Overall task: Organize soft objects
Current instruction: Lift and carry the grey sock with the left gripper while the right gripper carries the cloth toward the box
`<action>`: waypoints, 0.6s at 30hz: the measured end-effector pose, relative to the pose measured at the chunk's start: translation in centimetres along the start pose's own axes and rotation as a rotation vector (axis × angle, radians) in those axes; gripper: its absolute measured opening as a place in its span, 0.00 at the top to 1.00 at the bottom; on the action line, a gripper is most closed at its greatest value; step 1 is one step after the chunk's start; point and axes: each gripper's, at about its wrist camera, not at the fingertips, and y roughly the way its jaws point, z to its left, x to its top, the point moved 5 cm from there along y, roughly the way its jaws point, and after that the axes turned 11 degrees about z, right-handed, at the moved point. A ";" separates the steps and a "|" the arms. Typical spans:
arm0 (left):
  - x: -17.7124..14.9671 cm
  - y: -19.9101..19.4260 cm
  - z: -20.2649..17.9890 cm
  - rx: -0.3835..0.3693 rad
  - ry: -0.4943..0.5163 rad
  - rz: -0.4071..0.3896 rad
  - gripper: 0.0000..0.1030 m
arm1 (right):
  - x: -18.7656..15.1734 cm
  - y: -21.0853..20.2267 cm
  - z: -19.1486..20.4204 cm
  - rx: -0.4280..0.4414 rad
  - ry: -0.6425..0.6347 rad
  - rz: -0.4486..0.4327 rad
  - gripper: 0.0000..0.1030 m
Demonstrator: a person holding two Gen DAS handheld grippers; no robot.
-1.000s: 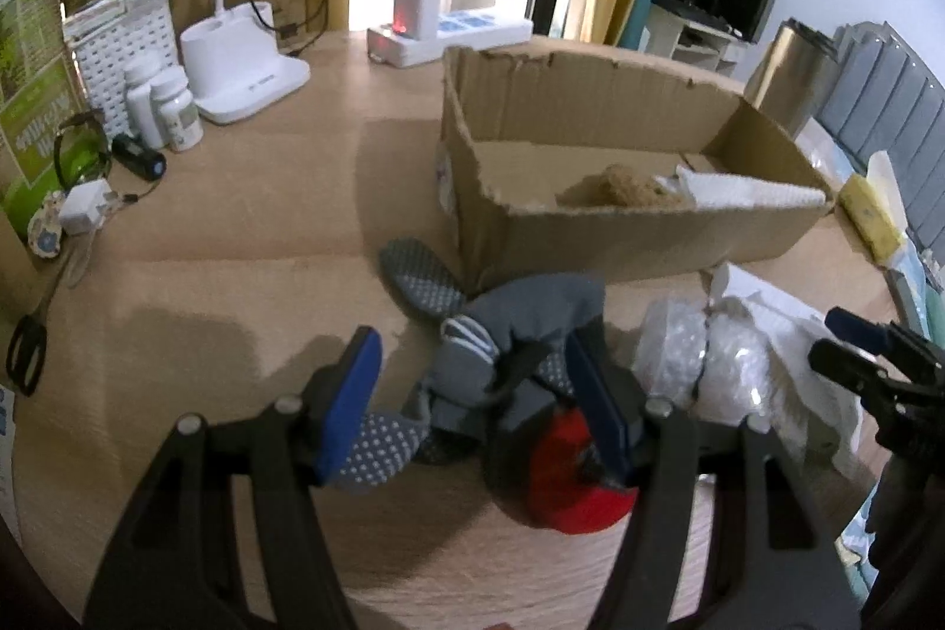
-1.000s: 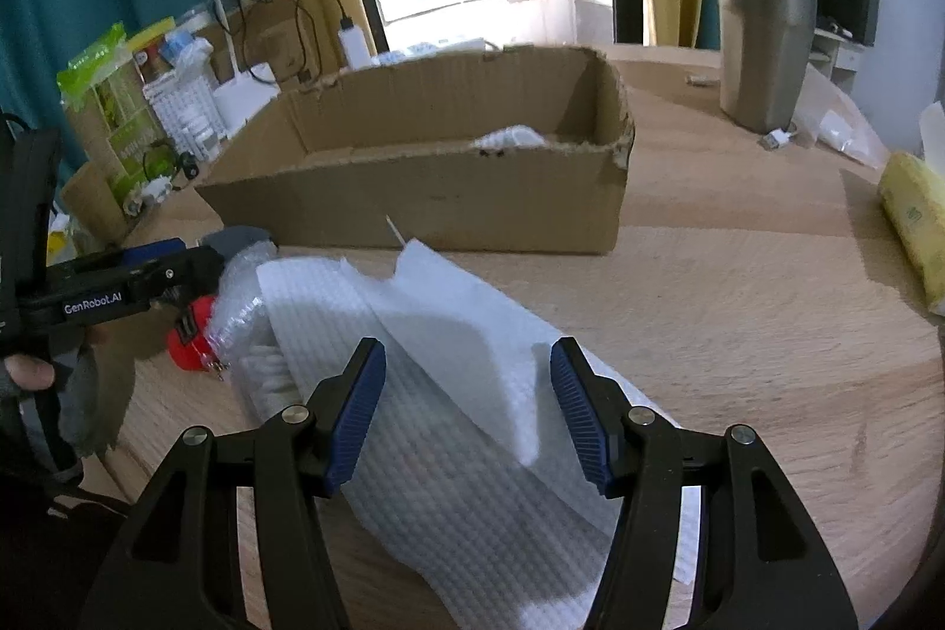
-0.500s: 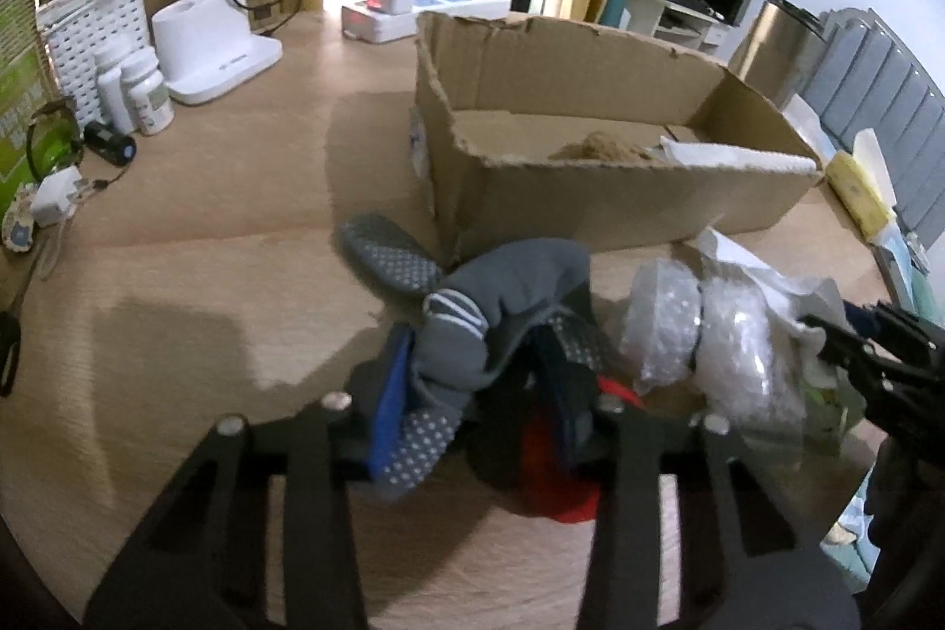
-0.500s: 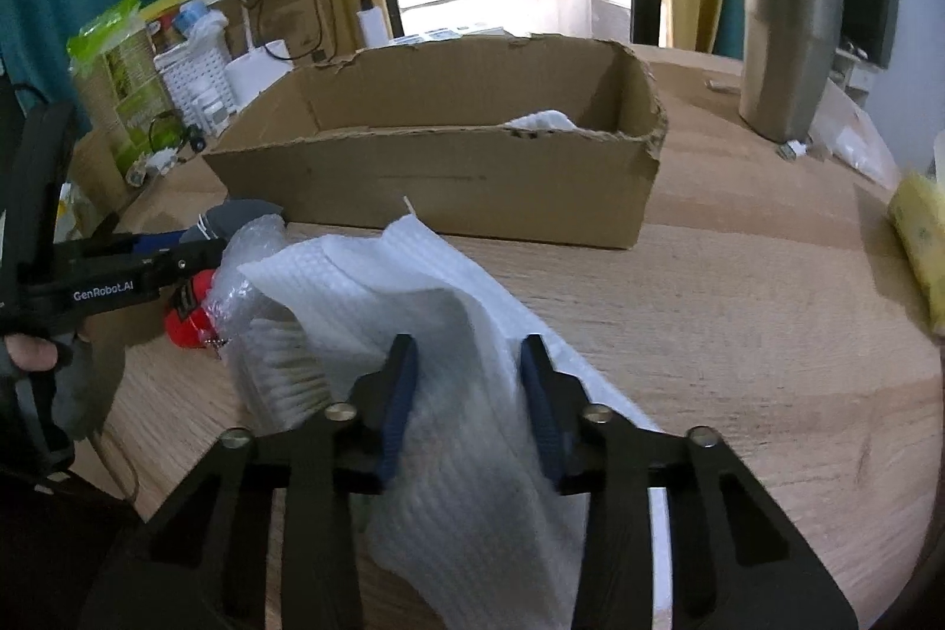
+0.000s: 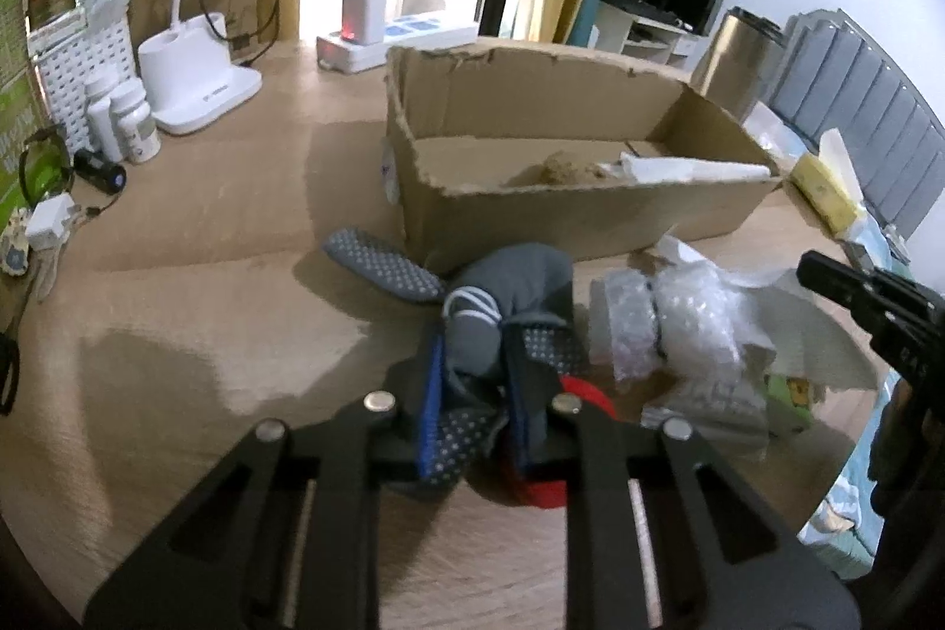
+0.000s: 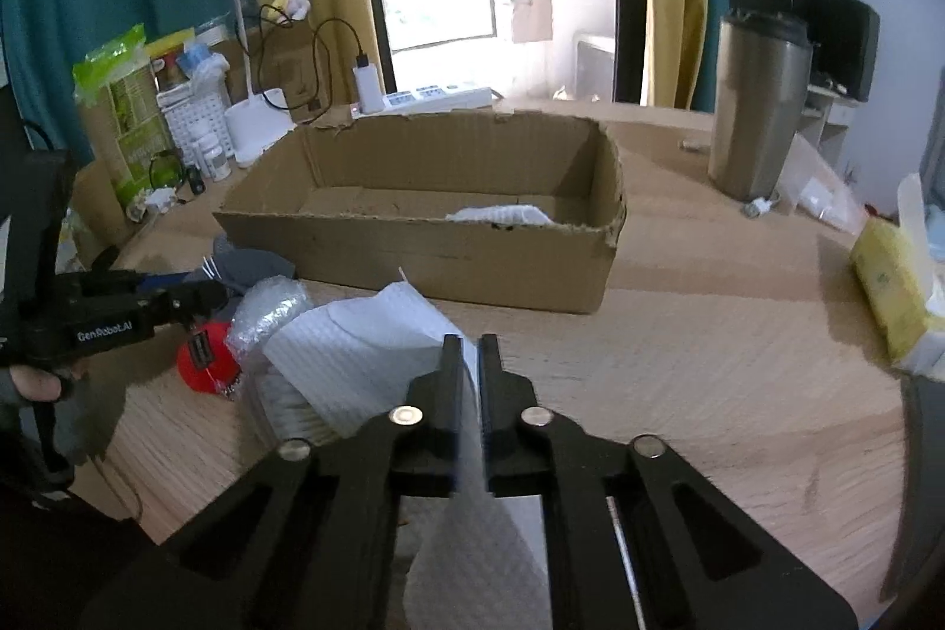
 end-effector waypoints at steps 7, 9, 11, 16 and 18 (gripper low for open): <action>0.1 -1.3 0.2 -0.006 -0.005 -0.032 0.81 | -0.4 0.9 -0.1 0.004 0.009 0.037 0.88; 0.1 -1.8 0.3 -0.008 -0.010 -0.042 0.81 | -0.5 1.3 -0.2 0.010 0.023 0.053 0.60; 0.1 -2.3 0.4 -0.011 -0.018 -0.054 0.81 | -0.7 1.7 -0.3 0.018 0.032 0.070 0.51; 0.1 -3.7 0.3 -0.013 -0.019 -0.087 0.81 | -1.2 2.4 -0.1 0.026 0.015 0.099 0.67; 0.3 -4.1 0.2 -0.009 -0.016 -0.098 0.81 | -1.2 2.4 0.0 0.021 0.008 0.096 0.92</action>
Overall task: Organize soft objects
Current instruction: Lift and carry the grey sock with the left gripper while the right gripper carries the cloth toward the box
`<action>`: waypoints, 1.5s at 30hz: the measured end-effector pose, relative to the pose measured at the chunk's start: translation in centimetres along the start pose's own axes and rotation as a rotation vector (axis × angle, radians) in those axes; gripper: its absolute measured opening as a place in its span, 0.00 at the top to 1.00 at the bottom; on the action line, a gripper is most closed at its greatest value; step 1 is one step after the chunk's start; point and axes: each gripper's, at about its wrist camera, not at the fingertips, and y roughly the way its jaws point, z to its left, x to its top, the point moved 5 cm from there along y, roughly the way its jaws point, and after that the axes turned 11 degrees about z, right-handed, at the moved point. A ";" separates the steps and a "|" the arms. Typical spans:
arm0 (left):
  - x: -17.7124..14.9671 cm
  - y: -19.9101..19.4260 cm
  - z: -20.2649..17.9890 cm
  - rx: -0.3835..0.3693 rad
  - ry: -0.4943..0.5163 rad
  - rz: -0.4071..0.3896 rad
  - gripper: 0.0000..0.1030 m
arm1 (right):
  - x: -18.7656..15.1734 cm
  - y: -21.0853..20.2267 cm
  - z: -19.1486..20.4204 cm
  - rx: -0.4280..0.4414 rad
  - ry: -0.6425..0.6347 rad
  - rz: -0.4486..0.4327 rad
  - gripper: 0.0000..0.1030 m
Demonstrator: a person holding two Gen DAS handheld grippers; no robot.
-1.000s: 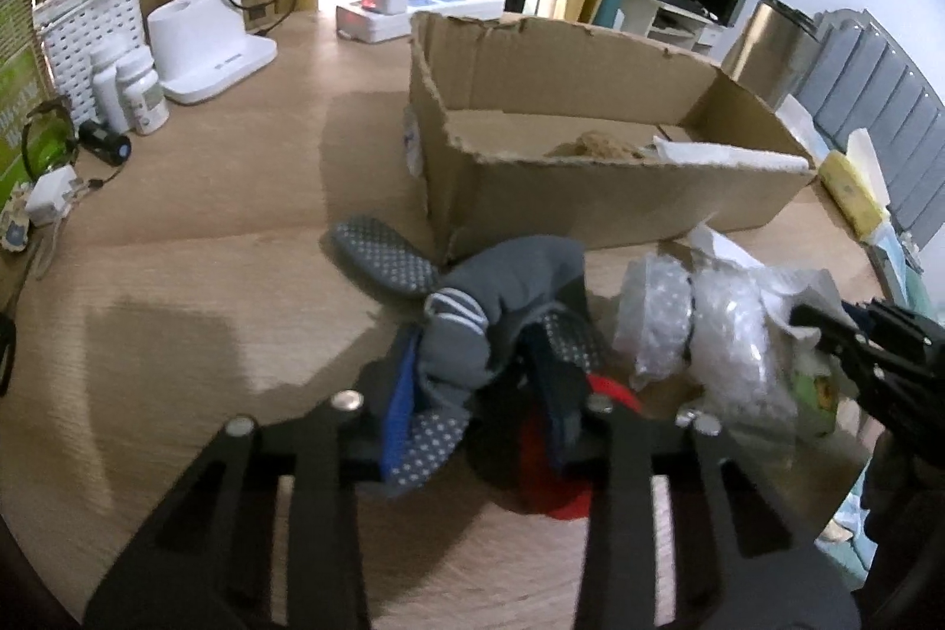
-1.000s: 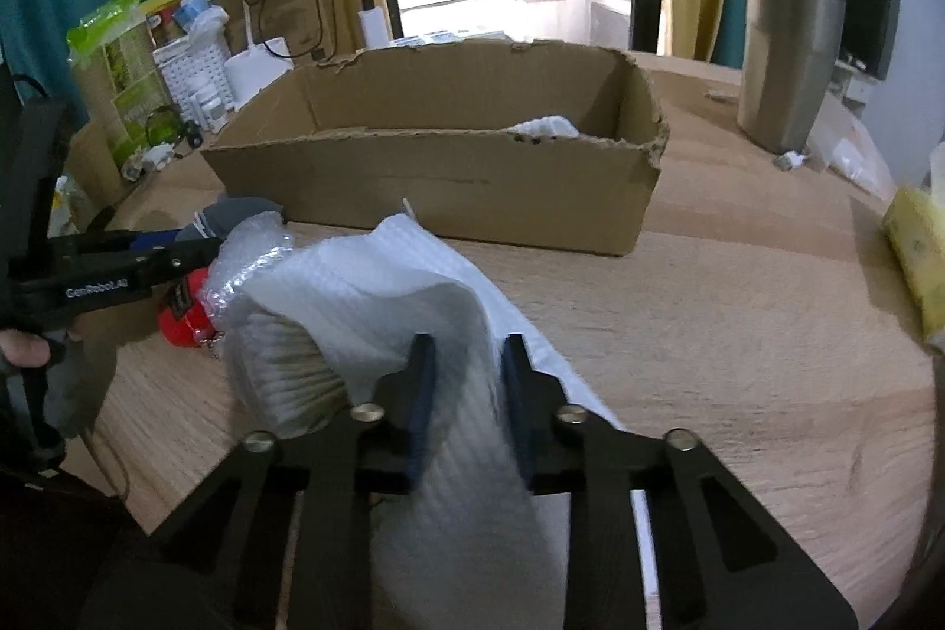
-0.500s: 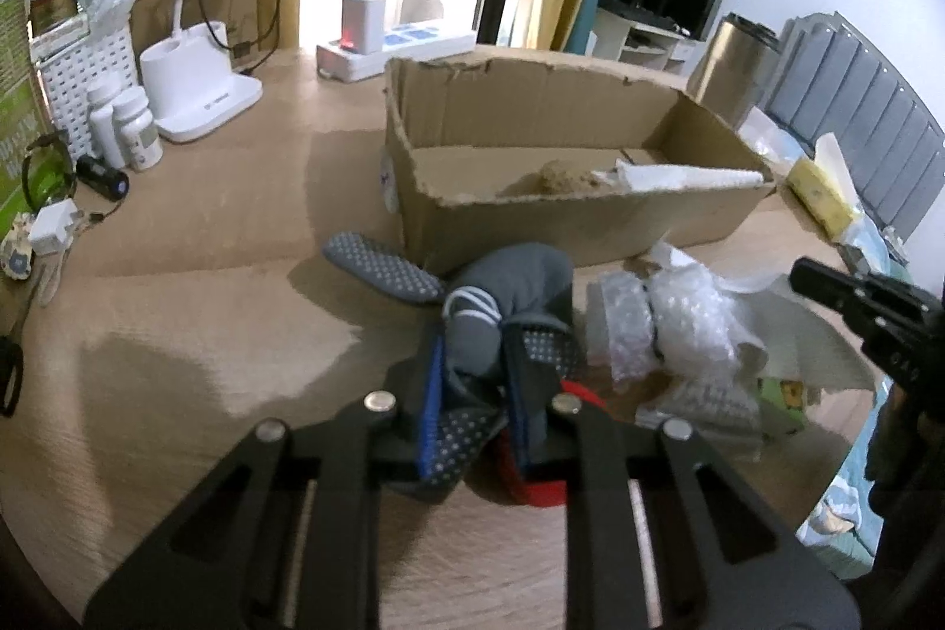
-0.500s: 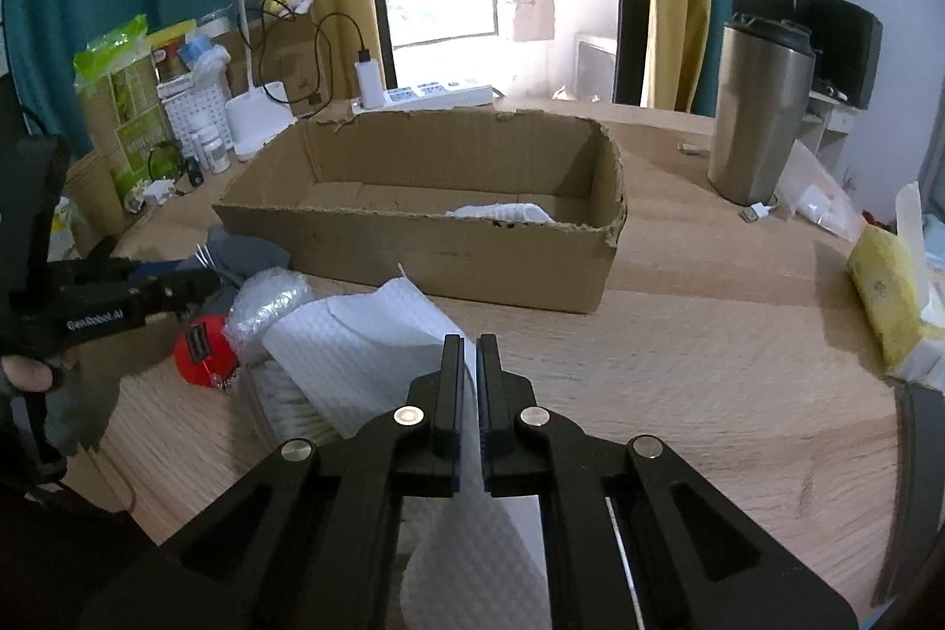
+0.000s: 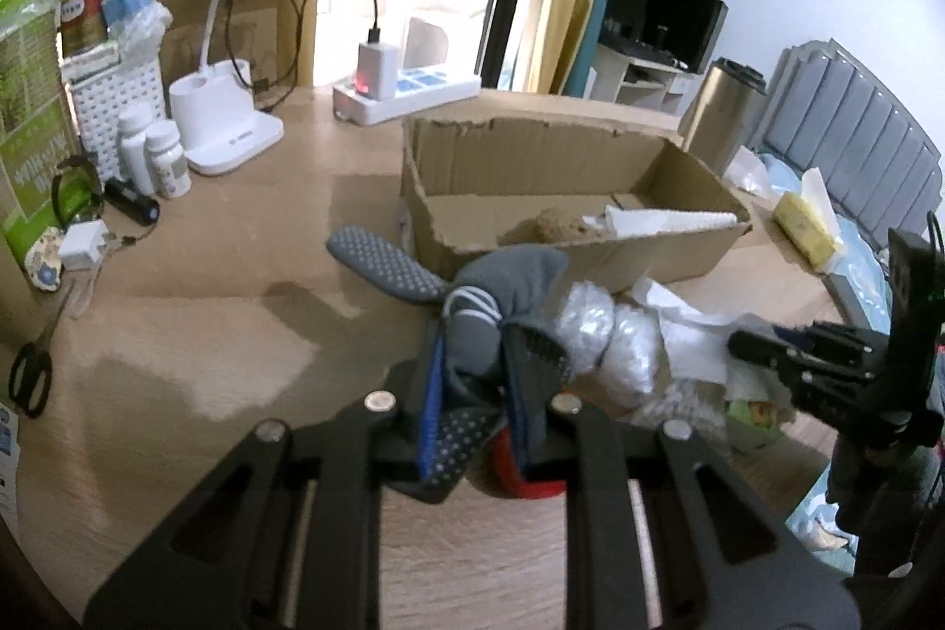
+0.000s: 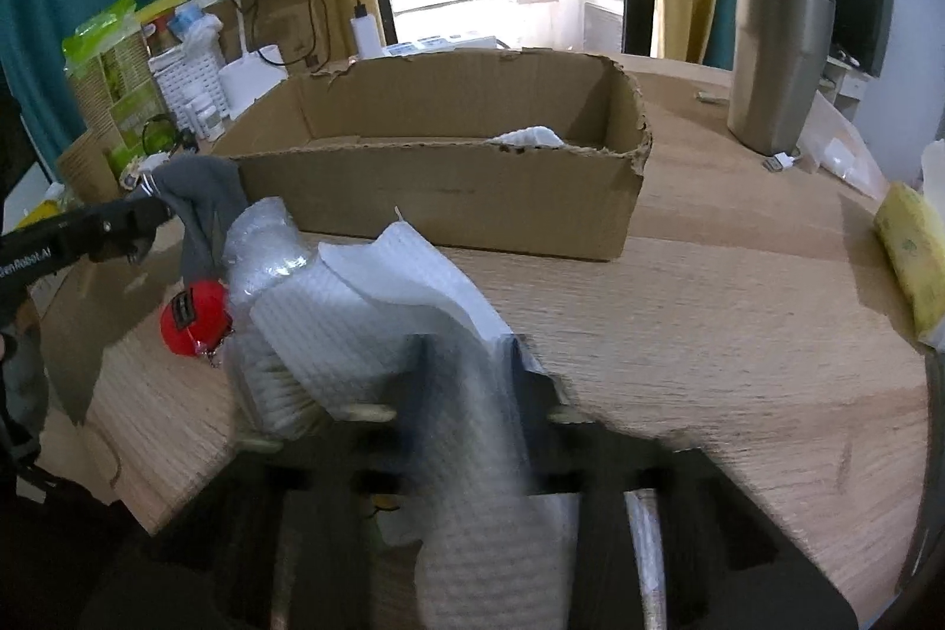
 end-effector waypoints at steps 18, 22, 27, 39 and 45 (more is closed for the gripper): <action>2.3 -4.2 -0.5 0.010 0.017 -0.119 0.81 | 2.5 -6.2 -0.2 -0.007 -0.040 -0.173 0.95; 3.0 -5.0 -0.6 0.010 0.016 -0.147 0.81 | 3.2 -7.4 -0.4 -0.009 -0.046 -0.205 0.95; 3.9 -5.4 -0.8 0.006 0.021 -0.167 0.81 | 4.2 -8.5 -0.7 -0.008 -0.047 -0.241 0.95; 5.8 -4.8 -1.6 -0.008 0.031 -0.190 0.81 | 6.1 -9.8 -1.6 -0.006 -0.052 -0.293 0.95; 6.5 -3.6 -1.6 -0.010 0.021 -0.178 0.81 | 7.1 -9.9 -2.3 -0.012 -0.049 -0.304 0.95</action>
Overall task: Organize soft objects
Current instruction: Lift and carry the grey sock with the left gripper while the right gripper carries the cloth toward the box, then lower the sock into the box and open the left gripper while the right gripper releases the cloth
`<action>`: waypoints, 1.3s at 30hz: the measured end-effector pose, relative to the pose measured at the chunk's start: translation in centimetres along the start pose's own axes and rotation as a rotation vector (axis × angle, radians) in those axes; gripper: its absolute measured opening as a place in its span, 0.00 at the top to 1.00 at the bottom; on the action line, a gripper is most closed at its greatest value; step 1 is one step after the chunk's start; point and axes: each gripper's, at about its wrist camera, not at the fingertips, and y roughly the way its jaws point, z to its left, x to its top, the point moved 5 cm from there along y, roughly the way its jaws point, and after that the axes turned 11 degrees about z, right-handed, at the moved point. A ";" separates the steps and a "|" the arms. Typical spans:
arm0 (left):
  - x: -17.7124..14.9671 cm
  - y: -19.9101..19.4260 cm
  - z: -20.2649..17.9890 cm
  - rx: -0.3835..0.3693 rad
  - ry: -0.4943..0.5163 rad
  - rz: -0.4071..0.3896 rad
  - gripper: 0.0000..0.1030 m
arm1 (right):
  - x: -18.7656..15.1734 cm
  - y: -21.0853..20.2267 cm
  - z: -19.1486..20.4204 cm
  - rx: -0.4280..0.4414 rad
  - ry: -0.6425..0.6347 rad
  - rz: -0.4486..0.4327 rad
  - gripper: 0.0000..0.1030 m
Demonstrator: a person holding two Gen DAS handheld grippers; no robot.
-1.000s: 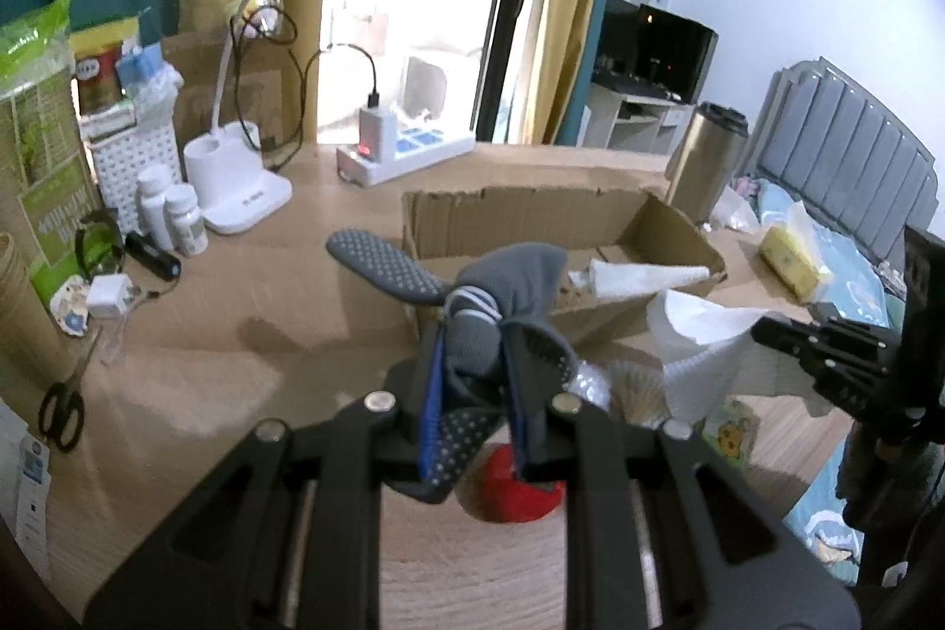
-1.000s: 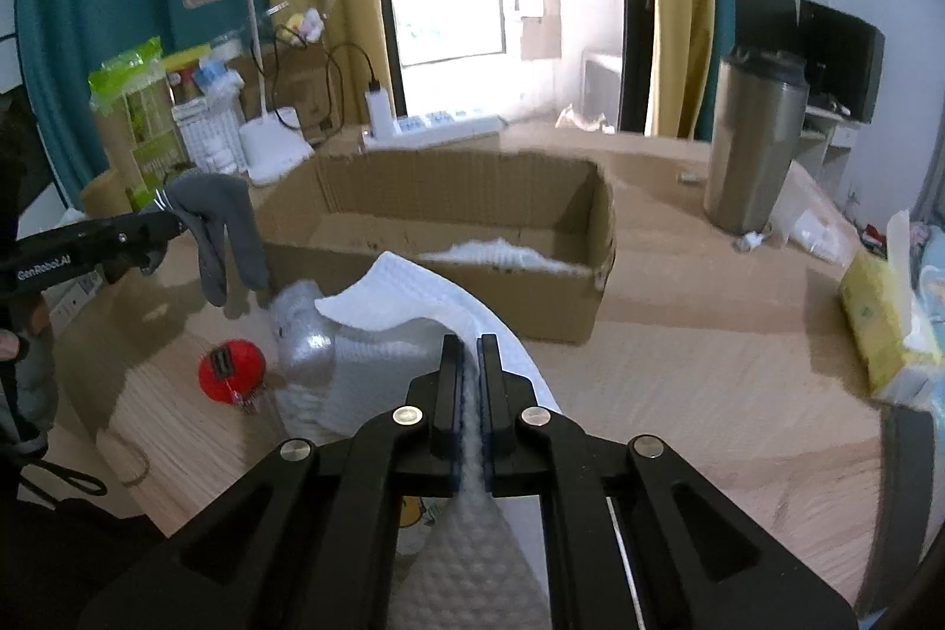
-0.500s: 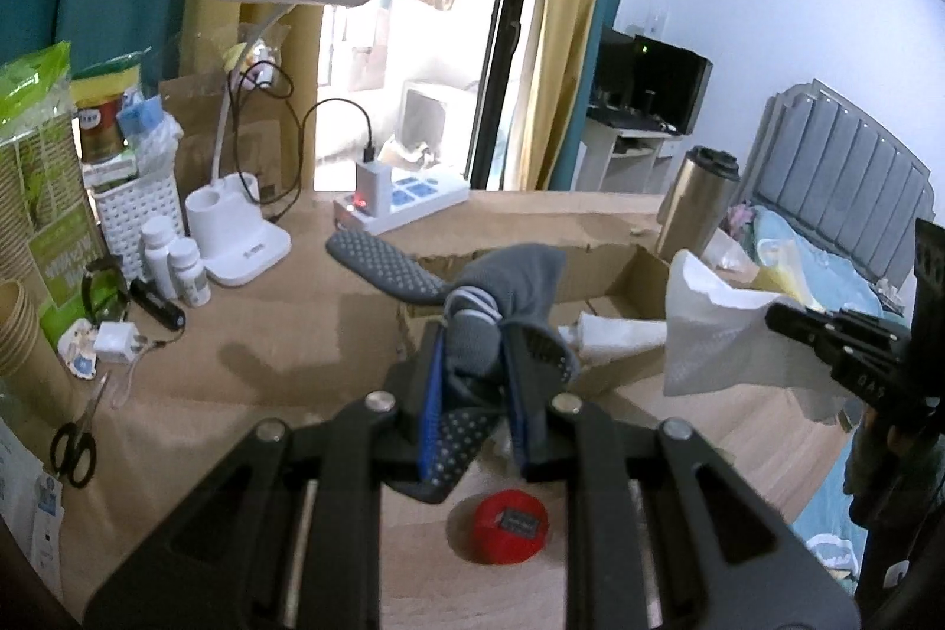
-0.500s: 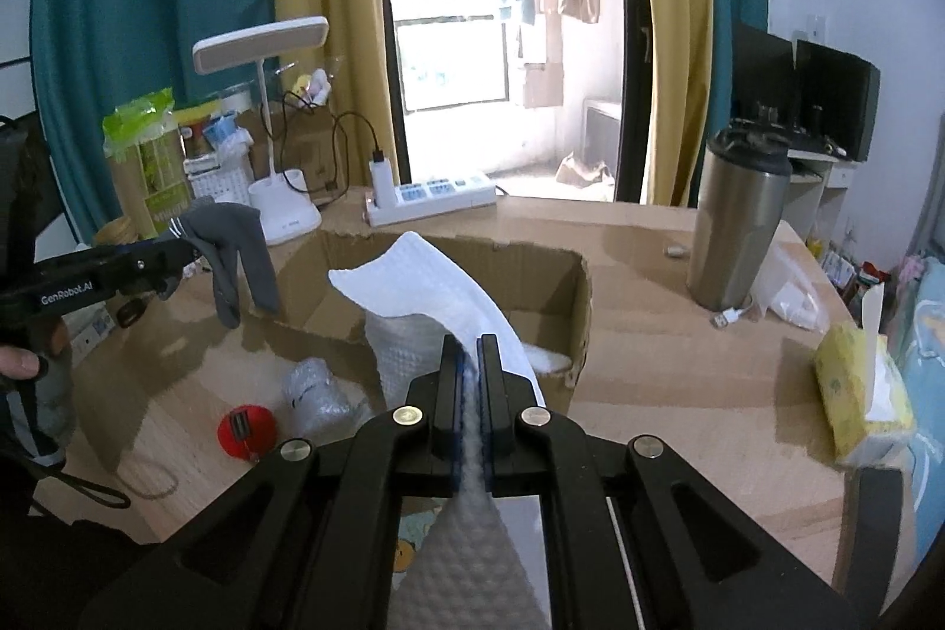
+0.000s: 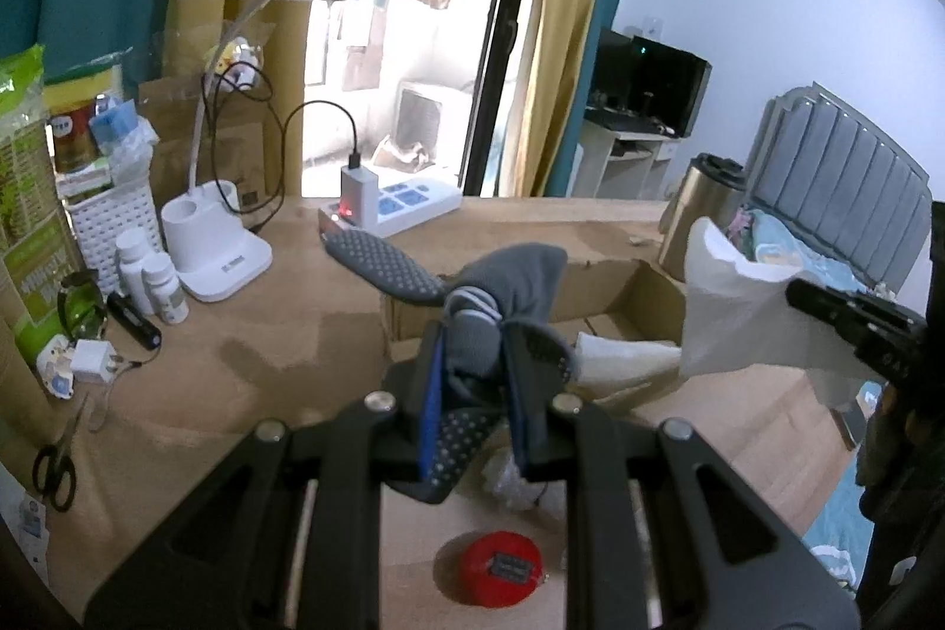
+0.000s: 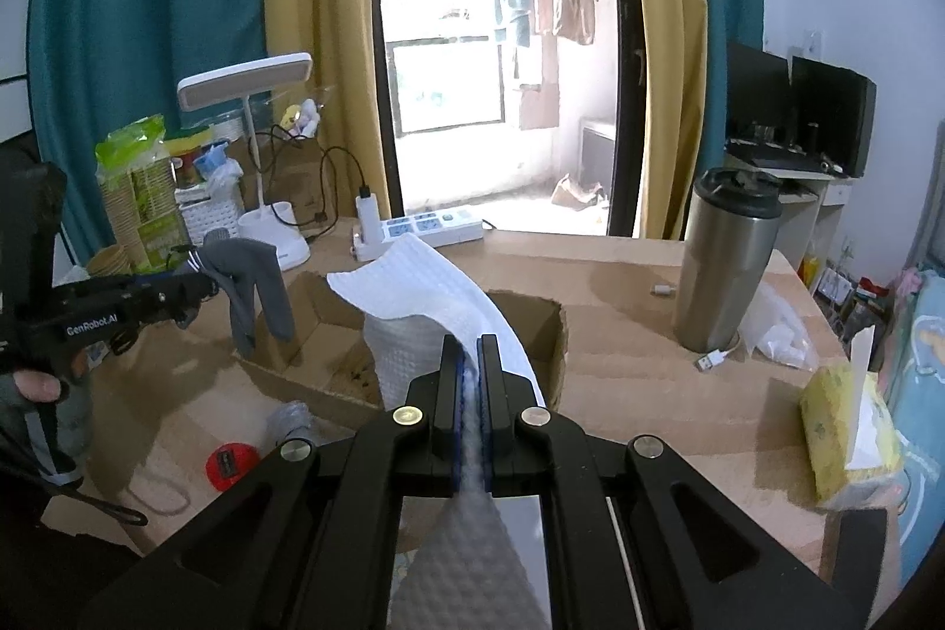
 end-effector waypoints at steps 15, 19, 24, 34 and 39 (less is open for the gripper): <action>-0.3 4.9 0.5 -0.021 0.009 0.086 0.81 | 2.0 1.8 -0.9 -0.016 -0.004 0.005 0.95; -0.4 5.9 0.5 -0.011 0.026 0.100 0.81 | 2.5 2.6 -0.9 -0.016 -0.007 0.014 0.95; -0.7 6.8 -0.1 0.013 0.087 0.110 0.81 | 2.9 3.9 -0.8 -0.016 -0.011 0.026 0.95; -1.0 8.6 1.8 0.033 0.073 0.164 0.79 | 3.9 6.8 -0.2 0.014 -0.024 0.053 0.95; -0.8 9.2 2.2 0.044 0.081 0.167 0.79 | 4.1 8.4 0.3 0.034 -0.033 0.070 0.95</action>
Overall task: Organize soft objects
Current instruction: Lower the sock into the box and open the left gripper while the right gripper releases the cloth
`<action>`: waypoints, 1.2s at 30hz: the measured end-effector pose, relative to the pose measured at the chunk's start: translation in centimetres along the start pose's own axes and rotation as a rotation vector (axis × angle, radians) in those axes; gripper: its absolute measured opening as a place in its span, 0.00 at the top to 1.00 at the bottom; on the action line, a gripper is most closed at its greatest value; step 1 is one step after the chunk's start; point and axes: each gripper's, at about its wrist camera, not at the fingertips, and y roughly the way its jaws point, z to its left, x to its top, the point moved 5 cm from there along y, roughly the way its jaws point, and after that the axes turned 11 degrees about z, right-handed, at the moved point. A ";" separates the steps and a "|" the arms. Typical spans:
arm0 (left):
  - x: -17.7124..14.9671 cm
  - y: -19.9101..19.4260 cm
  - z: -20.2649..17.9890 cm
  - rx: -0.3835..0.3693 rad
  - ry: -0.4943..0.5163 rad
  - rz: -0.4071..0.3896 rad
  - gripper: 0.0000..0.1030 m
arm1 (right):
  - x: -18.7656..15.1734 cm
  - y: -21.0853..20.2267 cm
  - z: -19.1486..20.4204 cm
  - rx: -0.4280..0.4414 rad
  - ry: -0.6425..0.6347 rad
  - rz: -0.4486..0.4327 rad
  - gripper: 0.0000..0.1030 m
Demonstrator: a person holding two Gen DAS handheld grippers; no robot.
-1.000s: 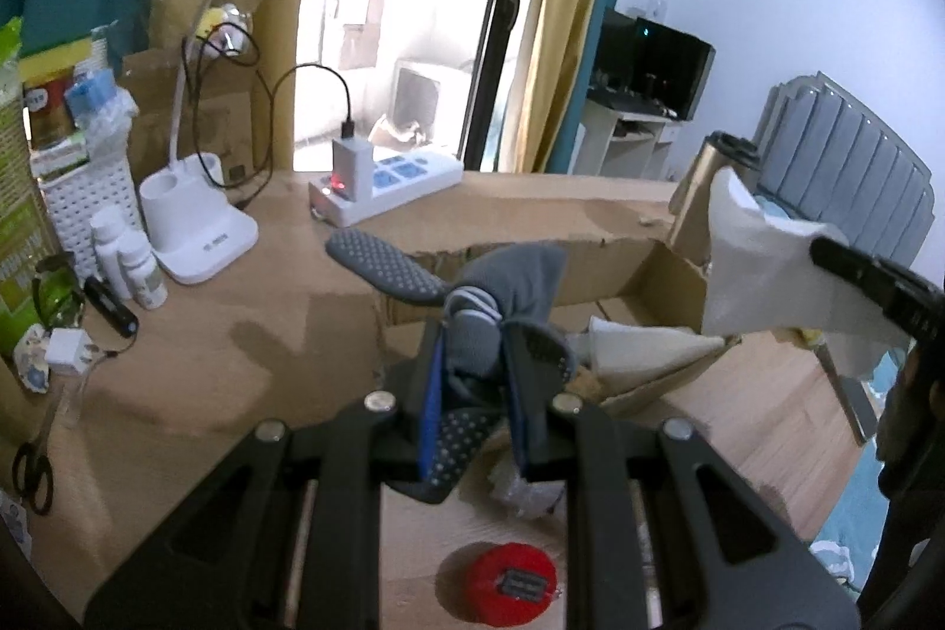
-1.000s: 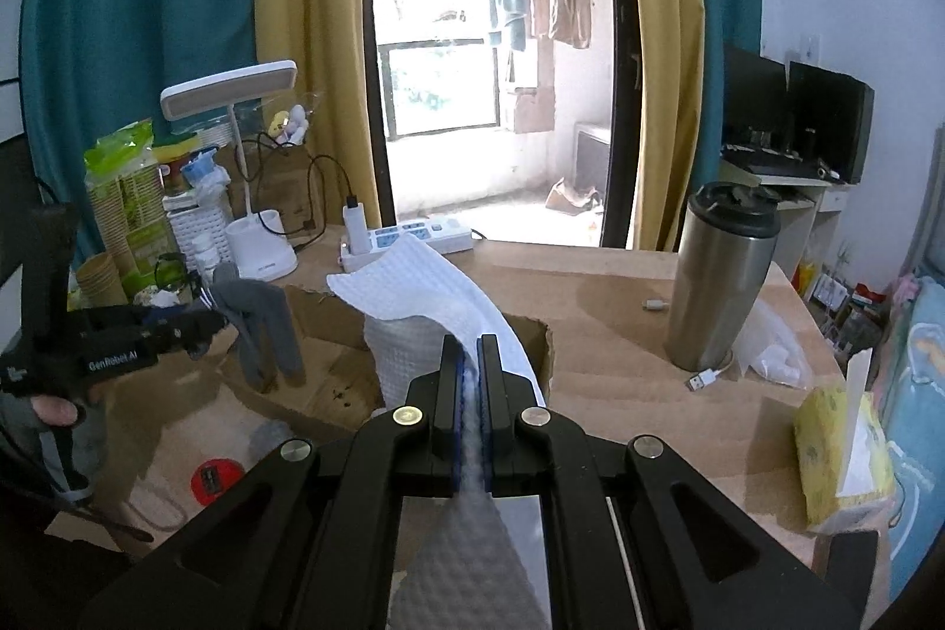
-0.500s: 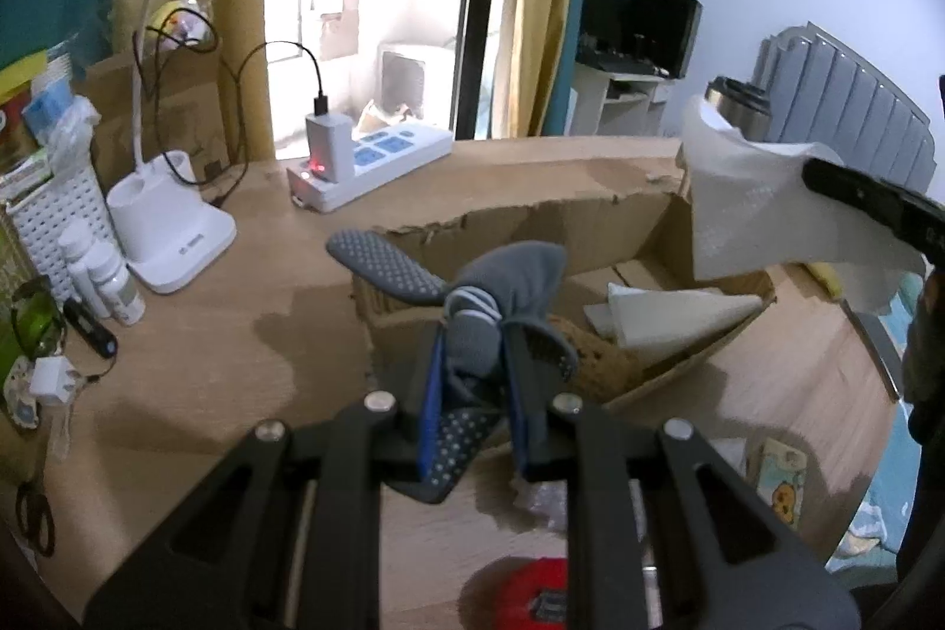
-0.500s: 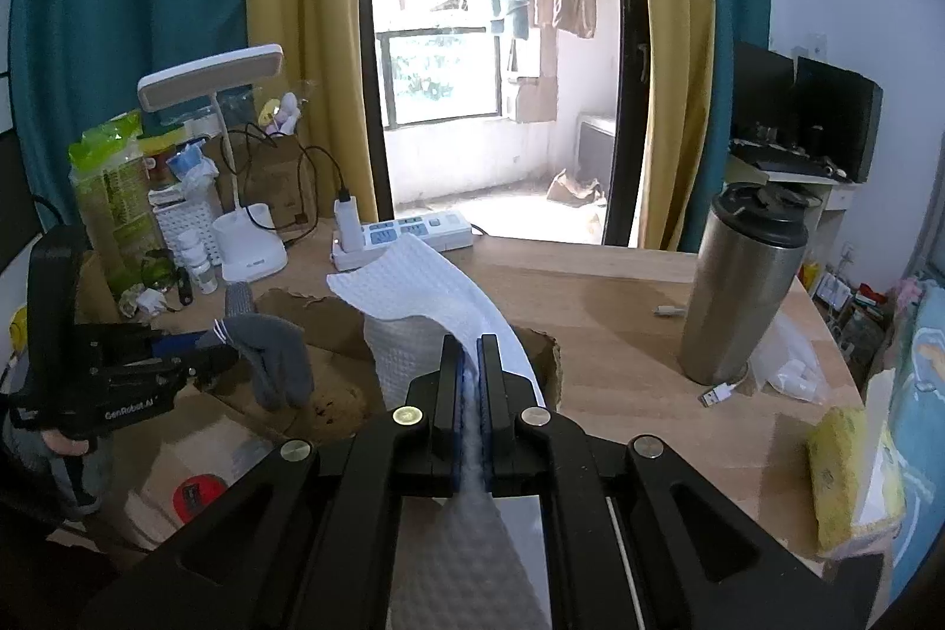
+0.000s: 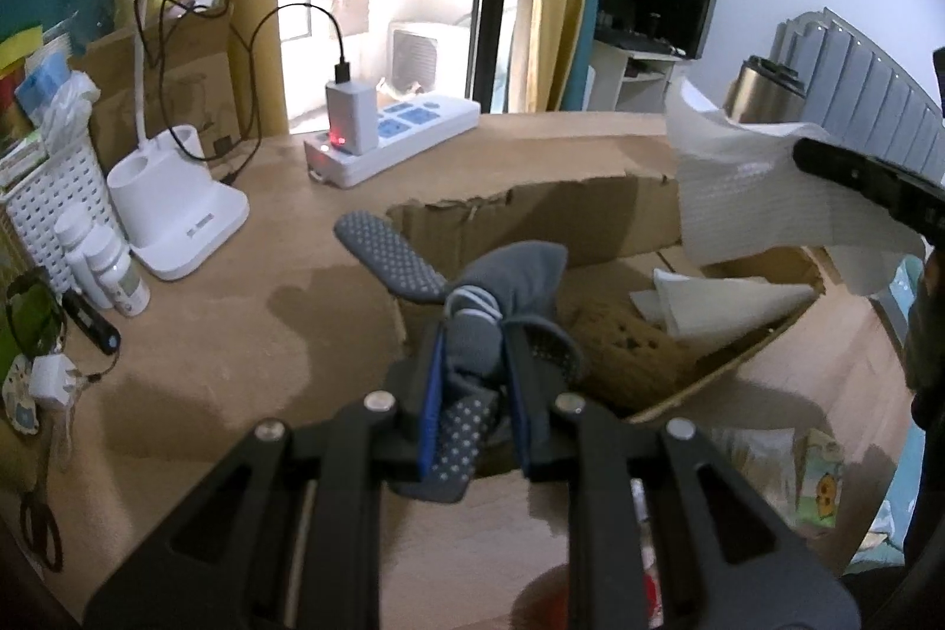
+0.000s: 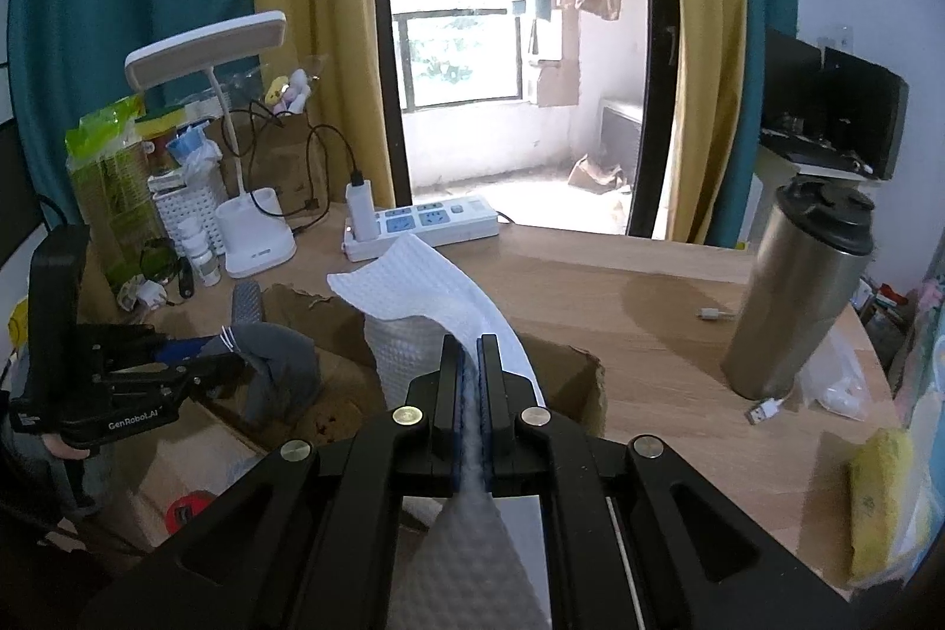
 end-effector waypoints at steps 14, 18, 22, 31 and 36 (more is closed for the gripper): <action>1.2 0.5 -0.9 -0.022 0.022 0.037 0.78 | -1.3 6.3 1.3 0.049 -0.039 0.140 0.95; 1.2 1.1 -0.8 -0.021 0.013 0.062 0.77 | -2.1 7.5 1.4 0.047 -0.042 0.189 0.95; 1.1 1.5 -0.6 -0.018 -0.002 0.080 0.76 | -2.9 8.4 1.1 0.052 -0.029 0.238 0.95; 0.9 1.7 -1.2 -0.003 0.020 0.090 0.69 | -3.9 9.2 0.8 0.048 -0.005 0.294 0.94; 1.0 1.0 -1.1 -0.001 0.011 0.074 0.67 | -3.9 8.9 0.9 0.046 0.004 0.297 0.85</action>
